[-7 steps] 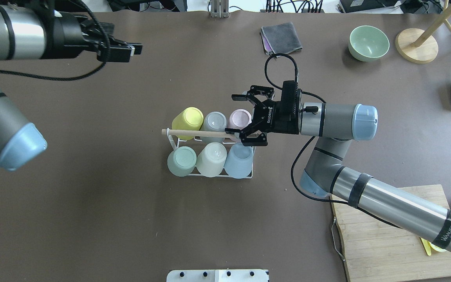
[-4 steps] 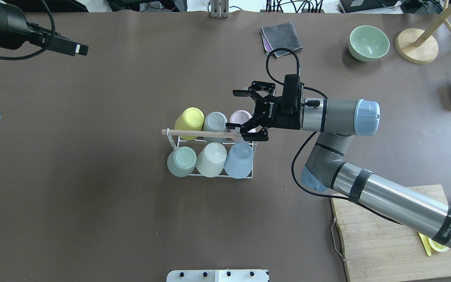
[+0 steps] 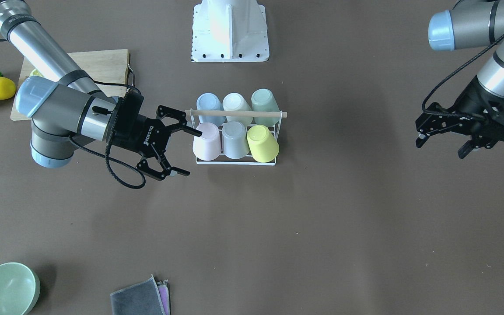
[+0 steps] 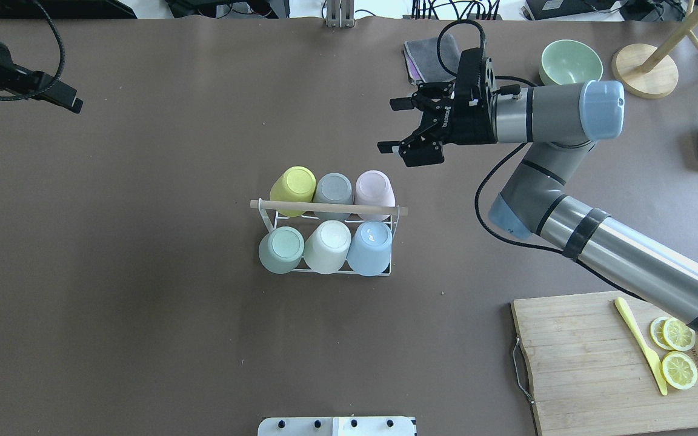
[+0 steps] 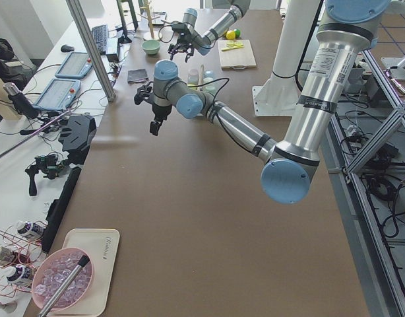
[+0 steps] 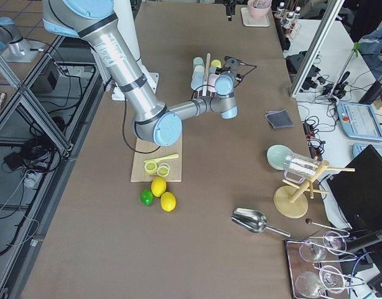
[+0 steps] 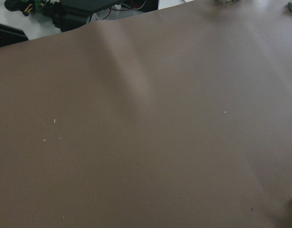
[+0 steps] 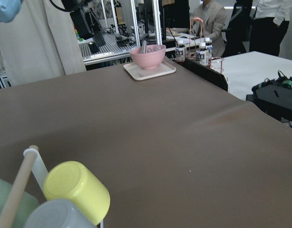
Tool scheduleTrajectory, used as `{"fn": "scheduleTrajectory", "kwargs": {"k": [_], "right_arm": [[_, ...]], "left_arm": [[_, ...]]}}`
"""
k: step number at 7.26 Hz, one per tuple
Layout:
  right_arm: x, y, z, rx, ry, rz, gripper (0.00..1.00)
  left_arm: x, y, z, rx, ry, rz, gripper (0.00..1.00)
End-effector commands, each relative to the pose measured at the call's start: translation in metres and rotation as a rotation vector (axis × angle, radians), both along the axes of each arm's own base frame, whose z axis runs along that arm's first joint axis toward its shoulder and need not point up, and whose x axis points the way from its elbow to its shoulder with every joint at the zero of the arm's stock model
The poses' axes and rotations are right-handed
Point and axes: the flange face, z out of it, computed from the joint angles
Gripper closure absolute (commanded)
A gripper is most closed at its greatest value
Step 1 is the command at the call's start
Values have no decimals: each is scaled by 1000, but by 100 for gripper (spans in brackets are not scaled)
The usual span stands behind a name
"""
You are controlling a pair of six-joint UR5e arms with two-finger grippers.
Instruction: Place cup on cup holder
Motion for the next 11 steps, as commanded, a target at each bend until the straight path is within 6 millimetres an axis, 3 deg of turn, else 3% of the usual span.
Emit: {"fn": "scheduleTrajectory", "kwargs": {"k": [1, 2, 3, 4, 5, 7, 8, 9, 10, 11], "right_arm": [[43, -44, 31, -189, 189, -47, 0], [61, -59, 67, -309, 269, -10, 0], [66, -78, 94, -472, 379, 21, 0], [78, -101, 117, -628, 483, 95, 0], [96, -119, 127, -734, 545, 140, 0], [161, -157, 133, -893, 590, 254, 0], [189, -169, 157, -1026, 676, 331, 0], [204, -174, 164, -1118, 723, 342, 0], [214, -172, 154, -1204, 715, 279, 0], [230, -156, 155, -1299, 724, 231, 0]], "left_arm": [[-29, -4, 48, -274, -124, -37, 2], [-46, -2, 63, -359, -169, -36, 2], [-63, 0, 81, -388, -219, 41, 2], [-102, -2, 122, -420, -232, 76, 2], [-132, 13, 177, -431, -234, 131, 2], [-160, 49, 233, -432, -227, 121, 2], [-167, 77, 267, -389, -224, 139, 2], [-190, 106, 296, -385, -192, 101, 2], [-197, 132, 333, -372, -140, 112, 2], [-200, 132, 329, -347, -122, 96, 2]]}}
